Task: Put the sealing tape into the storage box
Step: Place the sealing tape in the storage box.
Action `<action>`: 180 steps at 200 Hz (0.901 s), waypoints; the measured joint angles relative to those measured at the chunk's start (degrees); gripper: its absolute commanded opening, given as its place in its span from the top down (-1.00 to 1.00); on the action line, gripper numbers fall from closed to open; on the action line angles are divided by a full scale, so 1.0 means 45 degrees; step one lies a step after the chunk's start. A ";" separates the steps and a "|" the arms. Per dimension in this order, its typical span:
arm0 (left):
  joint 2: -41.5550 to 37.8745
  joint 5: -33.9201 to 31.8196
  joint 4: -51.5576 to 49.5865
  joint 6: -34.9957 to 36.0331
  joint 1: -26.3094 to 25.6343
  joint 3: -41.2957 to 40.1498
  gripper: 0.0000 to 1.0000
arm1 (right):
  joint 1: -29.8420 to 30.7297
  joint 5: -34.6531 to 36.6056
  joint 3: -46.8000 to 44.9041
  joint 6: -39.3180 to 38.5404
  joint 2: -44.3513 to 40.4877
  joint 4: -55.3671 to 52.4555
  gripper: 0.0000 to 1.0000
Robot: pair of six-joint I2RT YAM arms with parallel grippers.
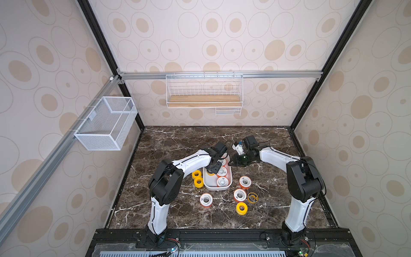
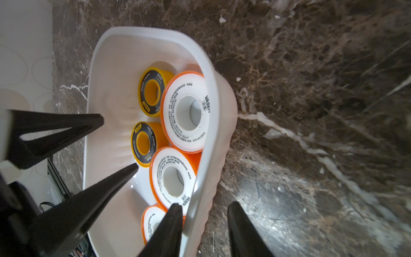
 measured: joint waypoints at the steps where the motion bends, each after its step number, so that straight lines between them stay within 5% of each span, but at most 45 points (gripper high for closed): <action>1: -0.0078 0.0010 0.0000 -0.0005 0.0000 -0.0024 -0.39 | 0.0000 0.0005 0.0000 -0.0019 -0.0010 -0.0015 0.16; 47: -0.3589 0.0486 0.0359 -0.0481 0.0427 -0.1438 -0.39 | 0.0000 0.1044 -0.0267 -0.0699 -0.1622 -0.0393 0.07; 144: -0.9530 0.3740 0.1054 -0.2613 0.4352 -0.5081 -0.47 | 0.0000 0.3789 -0.3201 -0.1817 -0.5770 -0.1248 -0.10; 180: -1.1152 0.4308 0.0573 -0.2637 0.4906 -0.5960 -0.65 | 0.0000 0.4556 -0.4279 -0.1953 -0.7261 -0.1875 -0.14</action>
